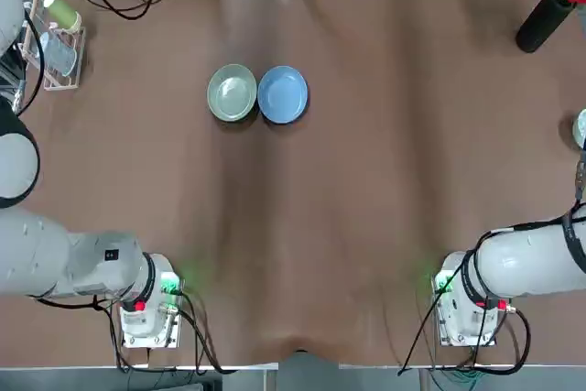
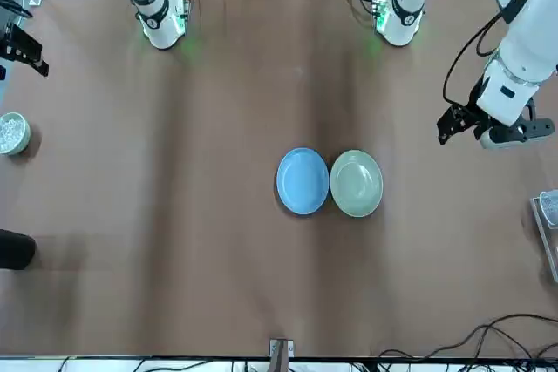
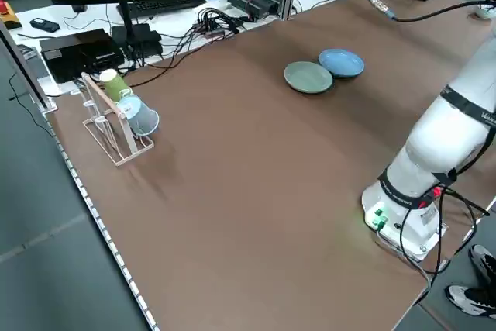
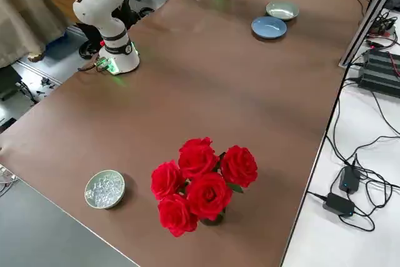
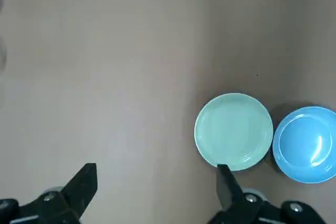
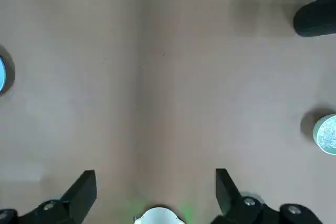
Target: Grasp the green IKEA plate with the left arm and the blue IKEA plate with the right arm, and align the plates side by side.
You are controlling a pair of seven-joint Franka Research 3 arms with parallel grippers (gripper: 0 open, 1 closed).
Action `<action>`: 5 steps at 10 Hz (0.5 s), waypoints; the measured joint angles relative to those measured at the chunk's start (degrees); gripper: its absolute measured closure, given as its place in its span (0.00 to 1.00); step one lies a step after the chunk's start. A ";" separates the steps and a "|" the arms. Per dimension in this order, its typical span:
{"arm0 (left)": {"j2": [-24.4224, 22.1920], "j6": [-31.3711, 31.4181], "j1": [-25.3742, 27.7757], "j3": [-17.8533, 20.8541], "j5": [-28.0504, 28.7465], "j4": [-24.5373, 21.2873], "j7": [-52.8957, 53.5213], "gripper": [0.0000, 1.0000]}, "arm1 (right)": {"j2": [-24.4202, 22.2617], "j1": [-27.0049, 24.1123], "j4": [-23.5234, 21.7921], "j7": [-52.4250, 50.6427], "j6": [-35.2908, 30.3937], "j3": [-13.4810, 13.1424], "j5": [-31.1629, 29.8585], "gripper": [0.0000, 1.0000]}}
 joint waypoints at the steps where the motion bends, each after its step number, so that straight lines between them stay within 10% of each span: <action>1: -0.37 -1.47 0.00 0.02 0.00 0.01 1.69 0.00 | 0.00 0.00 0.00 0.00 0.04 0.00 0.00 0.00; 5: -1.00 -3.00 0.01 2.47 -2.41 -0.76 7.91 0.02 | 0.00 -0.02 0.00 0.01 0.07 -0.01 -0.60 0.00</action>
